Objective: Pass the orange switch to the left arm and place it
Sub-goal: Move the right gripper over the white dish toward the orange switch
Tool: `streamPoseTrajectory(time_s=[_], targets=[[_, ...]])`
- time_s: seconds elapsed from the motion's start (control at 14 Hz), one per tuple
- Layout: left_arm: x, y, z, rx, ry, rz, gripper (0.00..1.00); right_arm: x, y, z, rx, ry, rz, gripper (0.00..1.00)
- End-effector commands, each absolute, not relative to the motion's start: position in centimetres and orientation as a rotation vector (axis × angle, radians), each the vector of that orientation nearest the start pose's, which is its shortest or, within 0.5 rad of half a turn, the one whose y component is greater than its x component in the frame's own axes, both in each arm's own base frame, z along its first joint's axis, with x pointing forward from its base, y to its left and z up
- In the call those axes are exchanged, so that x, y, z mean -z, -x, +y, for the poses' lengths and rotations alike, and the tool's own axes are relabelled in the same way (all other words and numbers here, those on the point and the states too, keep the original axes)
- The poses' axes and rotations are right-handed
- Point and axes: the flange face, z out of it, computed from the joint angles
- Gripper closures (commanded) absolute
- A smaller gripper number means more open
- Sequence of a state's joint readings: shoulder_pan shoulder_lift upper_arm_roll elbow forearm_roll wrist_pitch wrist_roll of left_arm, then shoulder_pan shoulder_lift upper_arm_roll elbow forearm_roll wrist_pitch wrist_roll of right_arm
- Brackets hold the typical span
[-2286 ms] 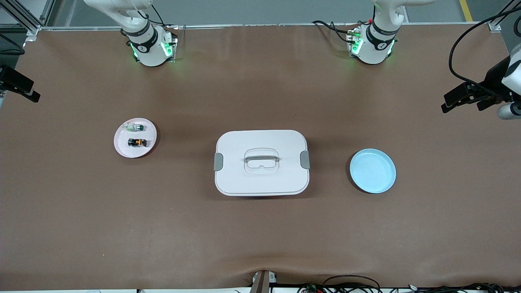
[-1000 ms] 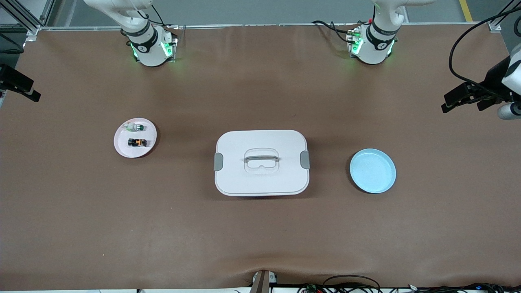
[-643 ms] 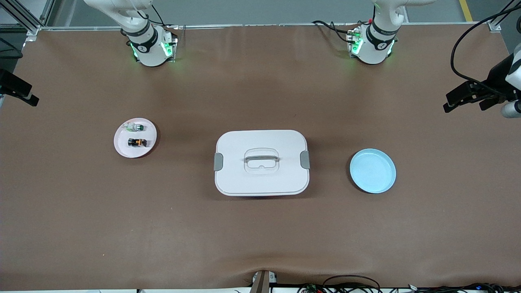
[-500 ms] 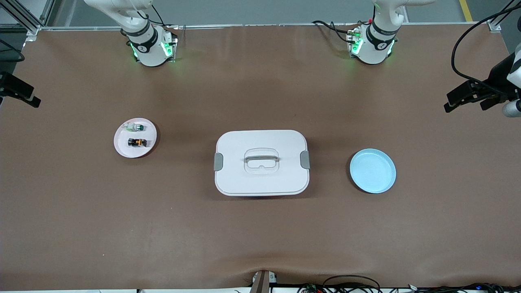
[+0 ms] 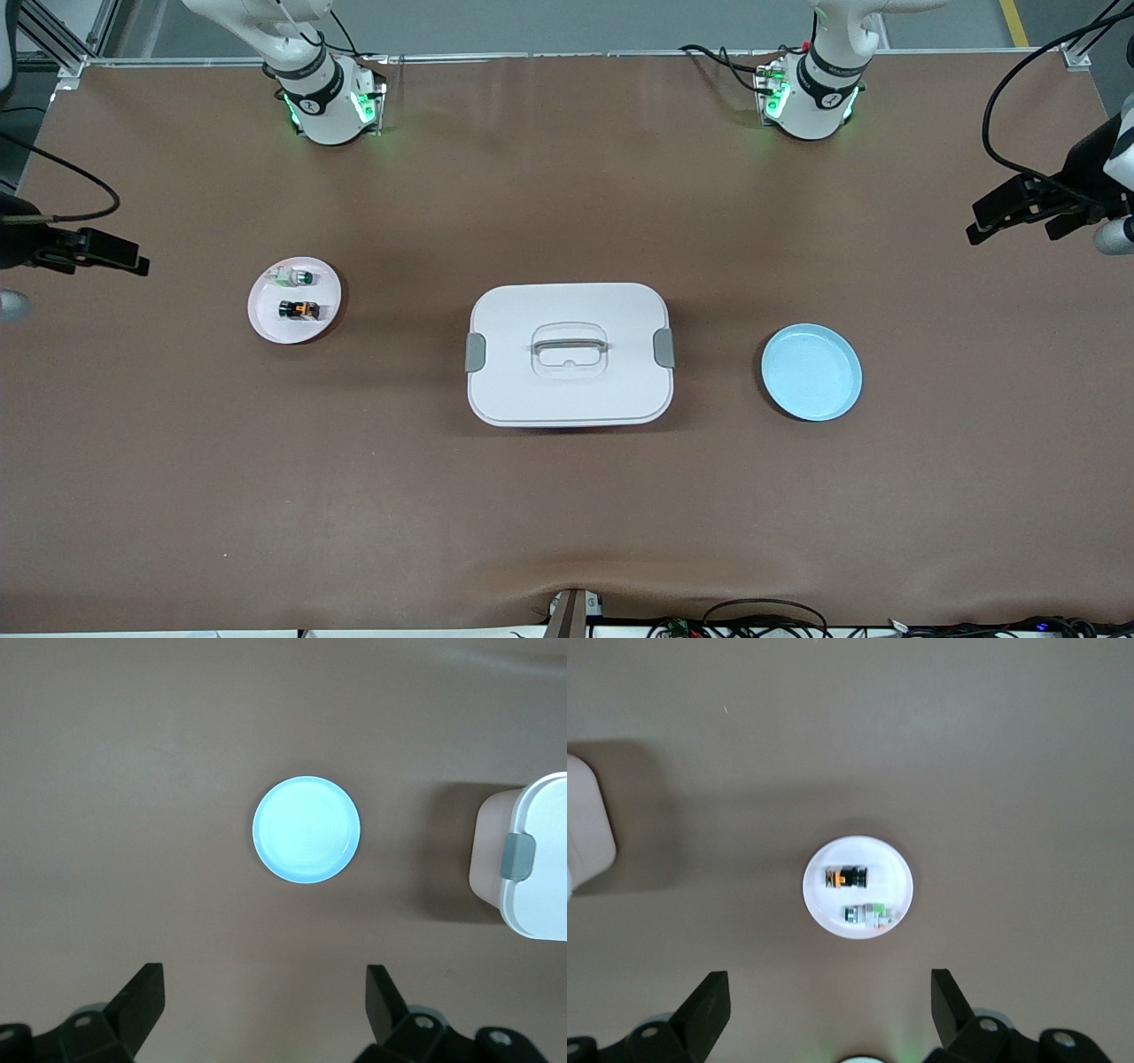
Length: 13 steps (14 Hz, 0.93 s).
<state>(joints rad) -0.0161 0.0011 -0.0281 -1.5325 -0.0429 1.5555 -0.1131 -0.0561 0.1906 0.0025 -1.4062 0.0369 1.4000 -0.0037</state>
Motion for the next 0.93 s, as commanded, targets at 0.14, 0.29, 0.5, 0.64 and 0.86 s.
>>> streamPoseTrajectory(time_s=[0.14, 0.29, 0.5, 0.64, 0.86], targets=[[-64.6, -55.3, -3.1, 0.035, 3.200, -0.075, 0.00, -51.8, -57.7, -1.5, -0.508, 3.085, 0.028, 0.00], [-64.6, -55.3, -3.1, 0.035, 3.201, -0.075, 0.00, -49.4, -57.8, 0.0, -0.522, 3.141, -0.021, 0.00], [-64.6, -55.3, -3.1, 0.035, 3.201, -0.075, 0.00, -45.2, -58.1, 0.6, -0.508, 3.150, -0.035, 0.00], [-64.6, -55.3, -3.1, 0.035, 3.201, -0.073, 0.00, -42.9, -58.3, 0.5, -0.514, 3.147, 0.014, 0.00], [-64.6, -55.3, -3.1, 0.035, 3.201, -0.075, 0.00, -40.2, -57.7, 2.6, -0.500, 3.173, 0.087, 0.00]])
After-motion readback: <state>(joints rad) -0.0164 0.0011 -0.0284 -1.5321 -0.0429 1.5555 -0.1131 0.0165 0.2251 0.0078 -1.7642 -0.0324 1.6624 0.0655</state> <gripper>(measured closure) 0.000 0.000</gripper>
